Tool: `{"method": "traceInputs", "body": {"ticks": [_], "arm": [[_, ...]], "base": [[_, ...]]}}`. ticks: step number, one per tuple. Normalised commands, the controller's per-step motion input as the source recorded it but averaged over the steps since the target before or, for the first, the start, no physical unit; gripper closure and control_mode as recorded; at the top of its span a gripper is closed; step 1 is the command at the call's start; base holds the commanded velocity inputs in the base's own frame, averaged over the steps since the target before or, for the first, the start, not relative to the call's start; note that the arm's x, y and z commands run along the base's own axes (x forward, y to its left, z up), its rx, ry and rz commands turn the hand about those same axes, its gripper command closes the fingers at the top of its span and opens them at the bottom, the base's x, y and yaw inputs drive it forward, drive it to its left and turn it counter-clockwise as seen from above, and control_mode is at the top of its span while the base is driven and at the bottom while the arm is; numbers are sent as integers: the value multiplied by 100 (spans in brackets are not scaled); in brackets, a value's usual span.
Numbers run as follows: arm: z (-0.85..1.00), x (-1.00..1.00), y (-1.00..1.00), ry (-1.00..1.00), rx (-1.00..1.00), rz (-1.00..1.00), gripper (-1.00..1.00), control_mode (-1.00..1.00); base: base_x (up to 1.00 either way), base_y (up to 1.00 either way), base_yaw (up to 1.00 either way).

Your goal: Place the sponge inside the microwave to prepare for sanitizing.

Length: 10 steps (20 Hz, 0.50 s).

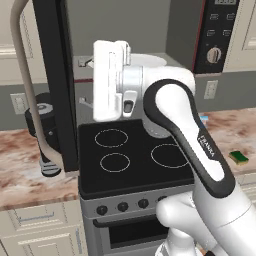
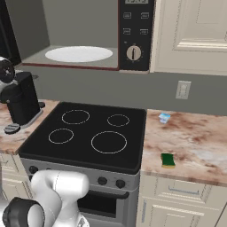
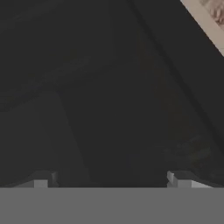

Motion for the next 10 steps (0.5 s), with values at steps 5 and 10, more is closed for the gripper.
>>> {"method": "traceInputs", "body": {"ticks": [5,10], "arm": [[13,-4,-58,11,-7,-2,-100,-100],[8,-16,-69,4,-7,0,-100,-100]], "base": [[0,0,0],[0,0,0]]}}
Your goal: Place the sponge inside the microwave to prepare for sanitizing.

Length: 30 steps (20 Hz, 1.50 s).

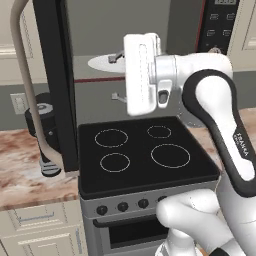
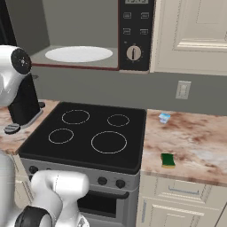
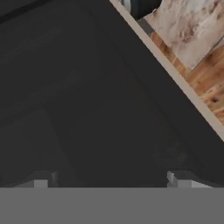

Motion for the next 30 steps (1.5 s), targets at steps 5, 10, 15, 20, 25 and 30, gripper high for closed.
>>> {"method": "traceInputs", "body": {"ticks": [5,10,15,20,25,30], "arm": [[1,-24,-74,-6,-7,0,-100,-100],[0,-22,-73,-14,-12,1,-100,-100],[0,-14,-72,-18,-16,15,-100,-100],[0,-3,-70,-22,-18,16,-100,-100],[0,-8,-68,-29,-20,27,-100,-100],[-6,-8,-63,-34,-23,26,-100,-100]], "base": [[0,0,0],[0,0,0],[0,0,0],[0,0,0],[0,0,0],[0,0,0]]}}
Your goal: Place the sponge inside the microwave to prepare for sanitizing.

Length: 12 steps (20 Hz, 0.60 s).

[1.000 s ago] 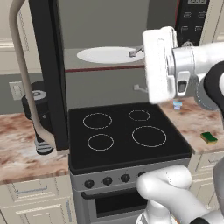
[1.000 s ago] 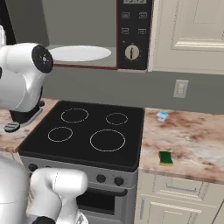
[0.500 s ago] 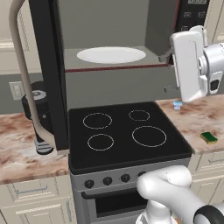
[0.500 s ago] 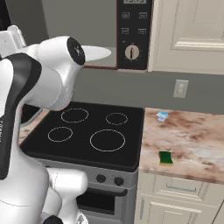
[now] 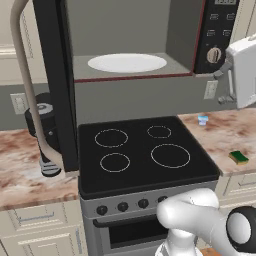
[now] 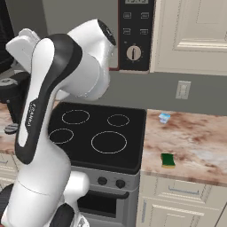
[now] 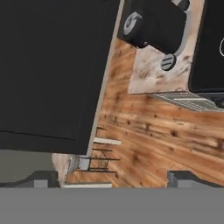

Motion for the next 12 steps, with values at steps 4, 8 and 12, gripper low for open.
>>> {"method": "traceInputs", "body": {"ticks": [4,8,12], "arm": [[-22,-2,-63,-39,-26,27,-100,-100],[-22,-9,-64,-42,-27,23,-100,-100],[-27,-13,-60,-43,-30,18,-100,-100]], "base": [[0,0,0],[0,0,0],[0,0,0]]}}
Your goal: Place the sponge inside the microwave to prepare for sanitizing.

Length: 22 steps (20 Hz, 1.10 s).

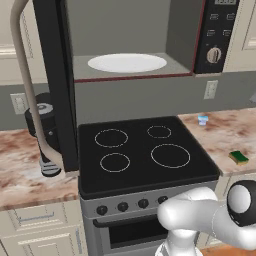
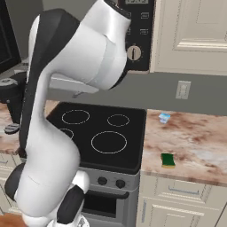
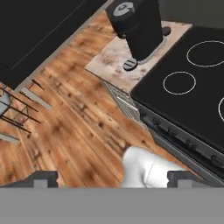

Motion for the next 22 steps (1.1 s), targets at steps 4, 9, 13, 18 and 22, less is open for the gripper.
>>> {"method": "traceInputs", "body": {"ticks": [4,9,13,18,22], "arm": [[-49,-16,-48,-41,-28,5,-100,-100],[-63,-5,-27,-41,-22,0,-100,-100],[-45,20,-32,-21,-13,0,-100,-100],[-13,40,-45,7,-2,0,-100,-100],[-1,42,-46,28,0,-6,-100,-100]], "base": [[0,0,0],[0,0,0],[0,0,0],[0,0,0],[0,0,0]]}}
